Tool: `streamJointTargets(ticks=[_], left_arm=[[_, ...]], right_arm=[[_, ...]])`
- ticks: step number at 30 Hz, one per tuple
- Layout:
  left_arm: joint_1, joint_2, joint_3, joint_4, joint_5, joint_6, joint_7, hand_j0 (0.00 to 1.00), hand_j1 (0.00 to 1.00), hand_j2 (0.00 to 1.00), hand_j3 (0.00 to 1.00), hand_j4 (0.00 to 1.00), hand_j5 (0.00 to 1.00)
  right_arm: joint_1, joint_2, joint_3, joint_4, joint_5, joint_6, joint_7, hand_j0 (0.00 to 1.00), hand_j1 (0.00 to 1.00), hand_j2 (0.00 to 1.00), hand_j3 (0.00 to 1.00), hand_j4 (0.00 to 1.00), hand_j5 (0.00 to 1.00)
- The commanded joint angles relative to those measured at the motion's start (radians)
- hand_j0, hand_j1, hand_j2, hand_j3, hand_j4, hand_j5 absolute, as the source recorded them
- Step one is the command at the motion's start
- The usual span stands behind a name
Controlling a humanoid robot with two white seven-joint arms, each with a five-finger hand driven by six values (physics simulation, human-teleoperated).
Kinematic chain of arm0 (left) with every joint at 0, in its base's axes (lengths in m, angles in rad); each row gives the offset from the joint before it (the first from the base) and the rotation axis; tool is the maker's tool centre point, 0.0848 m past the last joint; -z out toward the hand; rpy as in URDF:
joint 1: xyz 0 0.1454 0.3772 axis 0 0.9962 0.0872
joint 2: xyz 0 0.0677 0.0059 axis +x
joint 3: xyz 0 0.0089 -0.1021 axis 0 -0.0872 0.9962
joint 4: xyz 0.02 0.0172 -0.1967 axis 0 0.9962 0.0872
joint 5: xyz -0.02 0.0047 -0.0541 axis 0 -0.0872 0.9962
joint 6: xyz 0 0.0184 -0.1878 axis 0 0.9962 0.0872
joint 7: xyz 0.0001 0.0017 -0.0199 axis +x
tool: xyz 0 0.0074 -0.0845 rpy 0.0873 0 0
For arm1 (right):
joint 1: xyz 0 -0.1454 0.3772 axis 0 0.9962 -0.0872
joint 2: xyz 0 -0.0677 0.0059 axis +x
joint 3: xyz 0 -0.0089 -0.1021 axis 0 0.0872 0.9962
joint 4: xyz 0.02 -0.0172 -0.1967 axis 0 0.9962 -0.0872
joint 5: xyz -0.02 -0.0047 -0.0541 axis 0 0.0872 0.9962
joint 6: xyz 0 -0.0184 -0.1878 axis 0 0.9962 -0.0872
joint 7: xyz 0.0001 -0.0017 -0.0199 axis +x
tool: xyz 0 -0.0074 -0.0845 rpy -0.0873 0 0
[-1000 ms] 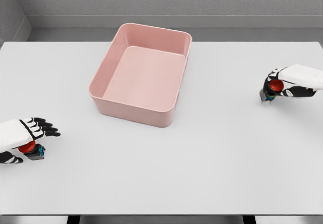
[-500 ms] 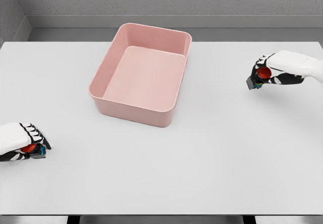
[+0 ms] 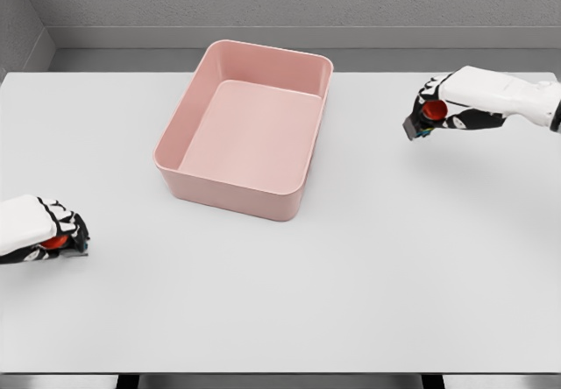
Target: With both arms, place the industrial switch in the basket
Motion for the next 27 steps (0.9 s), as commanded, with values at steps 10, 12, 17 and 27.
streamJointTargets(ticks=[10, 12, 17, 27], left_arm=[[0.0, -0.002, 0.141, -0.067, 0.008, 0.0, 0.0, 0.45, 0.45, 0.45, 0.45, 0.45, 0.45], [-0.005, -0.014, 0.17, -0.067, 0.007, 0.0, -0.001, 0.45, 0.45, 0.45, 0.45, 0.45, 0.45], [-0.014, -0.019, 0.197, -0.067, 0.005, 0.0, -0.003, 0.45, 0.45, 0.45, 0.45, 0.45, 0.45], [-0.018, -0.075, 0.228, -0.065, -0.001, 0.0, -0.004, 0.45, 0.45, 0.45, 0.45, 0.45, 0.45]], right_arm=[[-0.052, 0.06, 0.004, -0.018, -0.006, 0.002, 0.035, 0.45, 0.45, 0.45, 0.45, 0.45, 0.45], [-0.06, 0.072, 0.007, -0.018, -0.006, 0.002, 0.035, 0.44, 0.44, 0.44, 0.44, 0.44, 0.44], [-0.074, 0.098, 0.009, -0.02, -0.006, 0.002, 0.037, 0.43, 0.43, 0.43, 0.43, 0.43, 0.43], [-0.11, 0.164, 0.027, -0.018, -0.006, 0.002, 0.063, 0.43, 0.43, 0.43, 0.43, 0.43, 0.43]])
